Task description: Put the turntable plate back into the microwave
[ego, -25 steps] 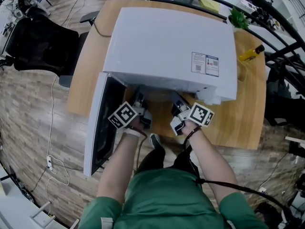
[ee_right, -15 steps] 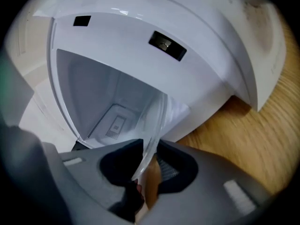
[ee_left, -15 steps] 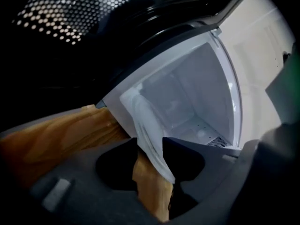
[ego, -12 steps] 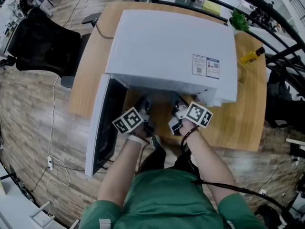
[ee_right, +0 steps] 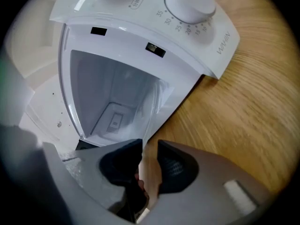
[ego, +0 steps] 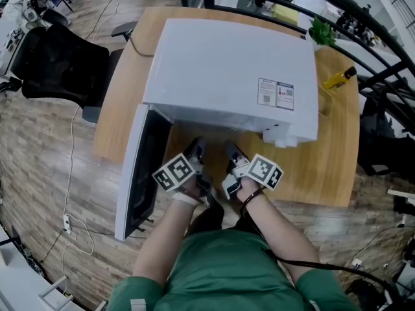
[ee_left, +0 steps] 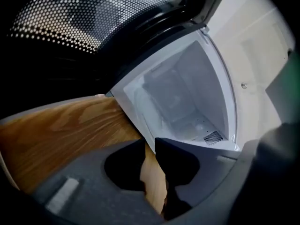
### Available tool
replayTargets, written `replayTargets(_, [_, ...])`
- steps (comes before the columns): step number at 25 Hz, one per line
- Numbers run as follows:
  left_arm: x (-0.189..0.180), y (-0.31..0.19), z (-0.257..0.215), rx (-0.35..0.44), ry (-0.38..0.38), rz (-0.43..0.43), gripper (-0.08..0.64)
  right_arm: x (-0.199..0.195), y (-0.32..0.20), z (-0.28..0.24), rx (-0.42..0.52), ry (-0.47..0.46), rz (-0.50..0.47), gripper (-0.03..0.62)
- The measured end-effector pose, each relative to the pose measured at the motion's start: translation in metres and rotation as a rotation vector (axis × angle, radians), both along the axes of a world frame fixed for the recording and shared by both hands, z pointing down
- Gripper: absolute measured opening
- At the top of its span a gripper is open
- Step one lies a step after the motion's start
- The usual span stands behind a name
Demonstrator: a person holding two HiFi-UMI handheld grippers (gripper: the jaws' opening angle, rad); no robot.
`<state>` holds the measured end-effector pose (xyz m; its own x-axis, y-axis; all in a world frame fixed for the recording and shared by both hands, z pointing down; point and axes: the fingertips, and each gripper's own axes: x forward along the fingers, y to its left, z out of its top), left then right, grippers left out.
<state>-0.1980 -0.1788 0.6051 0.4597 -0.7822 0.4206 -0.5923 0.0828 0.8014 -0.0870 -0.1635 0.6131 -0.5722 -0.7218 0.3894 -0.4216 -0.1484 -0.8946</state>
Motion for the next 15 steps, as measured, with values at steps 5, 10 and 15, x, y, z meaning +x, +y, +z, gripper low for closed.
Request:
replayTargets(5, [0.001,-0.006,-0.002,-0.012,-0.015,0.013,0.072,-0.003,-0.007,-0.005,0.027,0.033,-0.027,0.034])
replayTargets(10, [0.008,-0.017,-0.001,-0.018,-0.029,0.032,0.074,0.003,-0.019,-0.005,0.027,0.037,-0.008,0.02])
replayTargets(15, [0.01,-0.028,0.001,-0.024,-0.038,0.035,0.074,0.004,-0.027,-0.005,0.032,0.09,-0.034,0.02])
